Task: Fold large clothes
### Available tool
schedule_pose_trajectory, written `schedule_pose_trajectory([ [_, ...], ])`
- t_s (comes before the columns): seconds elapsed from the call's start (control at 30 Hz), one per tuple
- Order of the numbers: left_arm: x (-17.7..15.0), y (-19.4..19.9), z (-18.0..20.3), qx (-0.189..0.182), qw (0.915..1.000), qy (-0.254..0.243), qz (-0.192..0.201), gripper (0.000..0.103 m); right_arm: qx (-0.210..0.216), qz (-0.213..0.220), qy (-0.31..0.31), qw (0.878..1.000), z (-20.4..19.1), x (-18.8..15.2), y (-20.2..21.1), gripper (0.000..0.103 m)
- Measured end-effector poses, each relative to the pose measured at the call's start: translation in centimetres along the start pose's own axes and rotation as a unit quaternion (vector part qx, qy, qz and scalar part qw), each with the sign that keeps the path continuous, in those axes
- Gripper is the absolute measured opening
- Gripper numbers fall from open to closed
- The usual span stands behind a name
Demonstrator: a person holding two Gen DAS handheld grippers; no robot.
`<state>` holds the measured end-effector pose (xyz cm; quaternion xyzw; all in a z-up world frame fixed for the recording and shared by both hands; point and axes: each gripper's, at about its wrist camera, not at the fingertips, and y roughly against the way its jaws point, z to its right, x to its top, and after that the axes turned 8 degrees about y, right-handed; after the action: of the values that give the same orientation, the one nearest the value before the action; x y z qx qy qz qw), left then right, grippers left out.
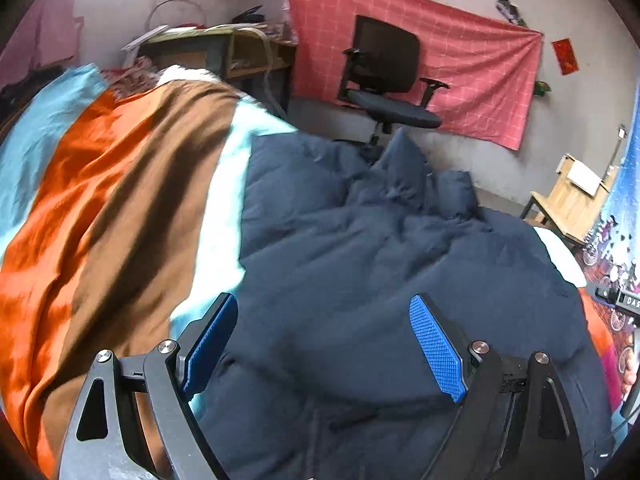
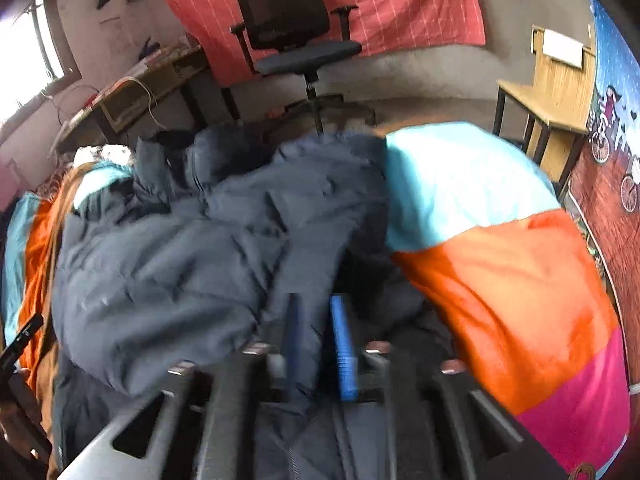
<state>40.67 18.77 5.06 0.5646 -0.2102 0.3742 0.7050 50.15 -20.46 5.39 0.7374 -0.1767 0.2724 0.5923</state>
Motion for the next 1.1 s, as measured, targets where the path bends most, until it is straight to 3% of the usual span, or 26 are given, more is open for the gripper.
schedule_pose_trajectory([
  [0.03,0.2,-0.4,0.7,-0.007,0.9999,-0.009,0.001,0.084,0.001,0.006,0.006,1.0,-0.6,0.5,0.1,0.053],
  [0.07,0.3,-0.9,1.4,-0.012,0.9998,-0.017,-0.001,0.084,0.004,0.014,0.017,1.0,-1.5,1.0,0.1,0.063],
  [0.17,-0.1,-2.9,2.7,-0.004,0.9992,-0.033,-0.022,0.084,0.013,0.021,0.069,0.997,-4.6,1.9,-0.6,0.064],
  [0.27,-1.3,-4.8,3.2,0.021,0.9976,-0.055,-0.038,0.084,0.02,-0.008,0.13,0.991,-7.7,1.9,-3.0,0.064],
  [0.37,-2.5,-5.2,3.2,0.023,0.9963,-0.078,-0.029,0.088,0.017,-0.03,0.156,0.987,-9.1,1.2,-5.1,0.064],
  [0.43,-3.0,-5.7,2.9,0.029,0.9958,-0.082,-0.031,0.097,0.025,-0.037,0.149,0.988,-8.7,0.6,-6.2,0.064],
  [0.53,-3.4,-6.9,2.0,0.019,0.9965,-0.066,-0.048,0.101,0.047,-0.04,0.128,0.99,-7.6,-0.2,-7.5,0.064],
  [0.77,-3.8,-7.8,2.4,0.037,0.9944,-0.083,-0.054,0.102,0.052,-0.029,0.14,0.988,-7.4,-1.6,-9.1,0.065],
  [0.93,-3.5,-7.7,1.6,0.016,0.996,-0.063,-0.061,0.102,0.042,-0.046,0.147,0.987,-7.8,-1.3,-9.5,0.065],
  [1.1,-1.9,-6.4,1.9,0.017,0.9909,-0.087,-0.101,0.101,0.039,-0.073,0.108,0.991,-7.5,-0.4,-7.9,0.069],
])
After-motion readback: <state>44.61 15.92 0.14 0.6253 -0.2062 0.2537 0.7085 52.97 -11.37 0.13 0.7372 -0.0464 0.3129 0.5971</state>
